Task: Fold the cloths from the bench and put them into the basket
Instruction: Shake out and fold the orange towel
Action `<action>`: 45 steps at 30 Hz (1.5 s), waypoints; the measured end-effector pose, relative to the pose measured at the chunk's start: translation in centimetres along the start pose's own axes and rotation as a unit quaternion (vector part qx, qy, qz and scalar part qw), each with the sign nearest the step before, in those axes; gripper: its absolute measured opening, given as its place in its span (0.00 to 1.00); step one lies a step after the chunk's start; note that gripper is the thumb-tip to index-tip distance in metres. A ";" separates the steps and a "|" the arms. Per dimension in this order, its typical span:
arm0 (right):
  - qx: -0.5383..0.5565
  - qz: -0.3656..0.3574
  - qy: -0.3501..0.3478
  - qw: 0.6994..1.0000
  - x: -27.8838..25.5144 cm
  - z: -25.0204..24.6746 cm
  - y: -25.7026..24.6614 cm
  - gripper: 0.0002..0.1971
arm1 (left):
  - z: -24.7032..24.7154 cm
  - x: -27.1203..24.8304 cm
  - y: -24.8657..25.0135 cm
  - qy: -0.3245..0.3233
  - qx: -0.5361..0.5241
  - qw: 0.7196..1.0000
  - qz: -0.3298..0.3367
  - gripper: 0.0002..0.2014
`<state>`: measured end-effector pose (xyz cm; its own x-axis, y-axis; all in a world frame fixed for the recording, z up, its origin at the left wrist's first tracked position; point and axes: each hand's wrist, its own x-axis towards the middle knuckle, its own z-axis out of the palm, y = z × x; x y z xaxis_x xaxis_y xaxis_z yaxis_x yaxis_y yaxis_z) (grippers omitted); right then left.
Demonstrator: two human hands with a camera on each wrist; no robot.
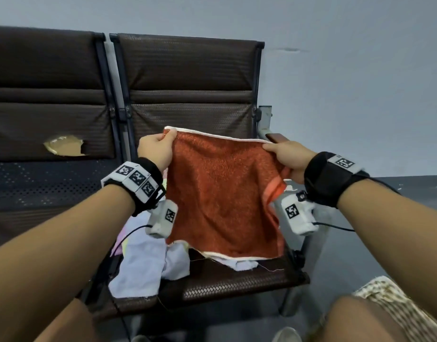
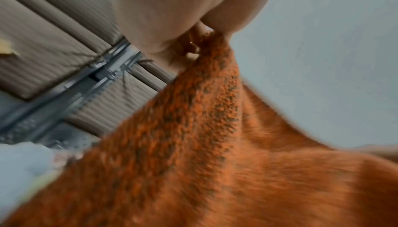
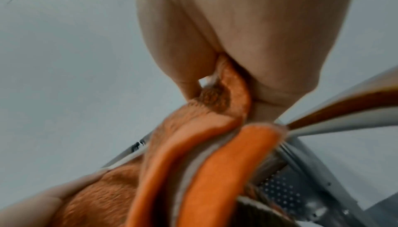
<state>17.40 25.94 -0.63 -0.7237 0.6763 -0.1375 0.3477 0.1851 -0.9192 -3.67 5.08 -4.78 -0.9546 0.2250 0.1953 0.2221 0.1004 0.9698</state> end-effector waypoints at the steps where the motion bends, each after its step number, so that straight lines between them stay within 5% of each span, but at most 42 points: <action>1: 0.041 0.008 -0.010 0.999 0.0 0.5 -0.2 0.15 | 0.8 -0.5 0.7 -0.003 -0.035 0.999 -0.005 0.21; 5: 0.116 0.014 -0.024 0.993 -0.9 2.5 -2.0 0.04 | 4.0 -4.7 3.6 -0.121 -0.138 0.983 0.012 0.20; 11: 0.126 0.009 -0.145 0.981 -3.4 4.1 -3.0 0.13 | 5.3 -10.2 4.2 -0.268 -0.005 0.948 0.171 0.11; 14: 0.070 -0.029 -0.126 0.989 -3.6 4.2 -2.2 0.05 | 4.7 -10.1 4.3 -0.268 -0.078 0.957 0.081 0.10; 18: 0.042 -0.027 -0.174 0.984 -3.3 3.3 -1.5 0.21 | 4.0 -7.9 4.0 -0.147 -0.139 0.979 -0.004 0.21; 21: 0.034 -0.036 -0.218 0.975 -3.4 2.7 -1.6 0.21 | 3.6 -7.0 4.0 -0.299 -0.151 0.942 -0.007 0.38; 24: -0.007 -0.073 -0.192 0.979 -3.0 1.7 -1.8 0.09 | 3.3 -6.4 4.1 -0.403 -0.156 0.900 -0.059 0.22; 26: -0.169 -0.099 -0.160 0.968 -2.2 0.4 -1.8 0.11 | 3.8 -5.5 3.8 -0.389 -0.153 0.905 -0.074 0.15; 28: -0.375 -0.092 -0.095 0.918 -1.0 -0.7 -1.5 0.16 | 4.7 -4.8 3.4 -0.358 -0.100 0.928 -0.043 0.07; 30: -0.451 -0.083 -0.031 0.888 0.0 -1.2 -1.4 0.17 | 5.9 -4.0 3.2 -0.305 -0.027 0.952 0.020 0.03; 34: -0.314 -0.139 0.112 0.933 1.6 -1.3 -1.6 0.10 | 8.1 -1.8 4.3 -0.180 0.030 0.974 0.138 0.03; 39: -0.193 -0.268 0.239 0.913 1.5 -1.0 -2.0 0.04 | 7.9 -0.6 7.2 -0.172 -0.080 0.965 0.180 0.06; 42: -0.204 -0.290 0.226 0.907 1.3 -0.9 -0.6 0.08 | 6.9 -1.6 6.5 -0.203 -0.094 0.961 0.163 0.08; 45: -0.238 -0.254 0.117 0.930 0.8 -0.4 2.9 0.06 | 5.7 -3.4 2.3 -0.283 -0.033 0.955 0.080 0.12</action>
<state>18.07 27.33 -3.30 -0.7371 0.5412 0.4047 0.2614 0.7805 -0.5678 1.22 10.10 -4.00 -0.6447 0.7227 0.2492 0.3243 -0.0366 0.9453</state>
